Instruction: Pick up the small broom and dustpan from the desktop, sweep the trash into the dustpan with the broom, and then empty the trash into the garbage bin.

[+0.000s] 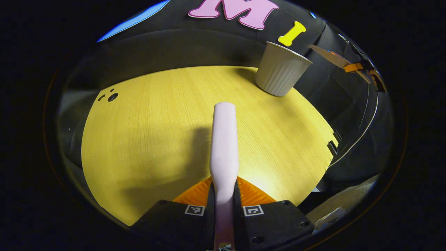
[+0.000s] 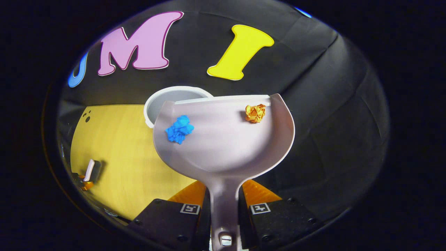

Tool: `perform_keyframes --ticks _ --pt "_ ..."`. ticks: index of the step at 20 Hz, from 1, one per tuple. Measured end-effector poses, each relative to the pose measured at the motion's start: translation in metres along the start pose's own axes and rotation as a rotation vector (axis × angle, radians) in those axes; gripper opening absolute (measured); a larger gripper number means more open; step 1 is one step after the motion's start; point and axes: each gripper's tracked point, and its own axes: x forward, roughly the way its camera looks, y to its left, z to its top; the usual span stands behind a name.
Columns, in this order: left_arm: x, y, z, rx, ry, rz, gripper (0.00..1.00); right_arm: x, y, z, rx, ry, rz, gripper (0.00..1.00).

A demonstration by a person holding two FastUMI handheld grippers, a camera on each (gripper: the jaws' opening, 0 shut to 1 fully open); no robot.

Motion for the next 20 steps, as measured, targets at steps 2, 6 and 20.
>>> perform_keyframes --ticks 2,6,20 --pt "-0.001 0.005 -0.003 -0.010 0.000 0.003 0.26 0.012 -0.007 0.013 -0.063 0.030 -0.035 0.37" --pt "-0.003 0.017 -0.009 -0.033 -0.004 0.009 0.26 0.027 -0.015 0.034 -0.251 0.098 -0.101 0.37" --pt "0.007 0.014 -0.017 -0.065 0.001 0.013 0.26 0.047 -0.017 0.055 -0.565 0.336 -0.042 0.37"
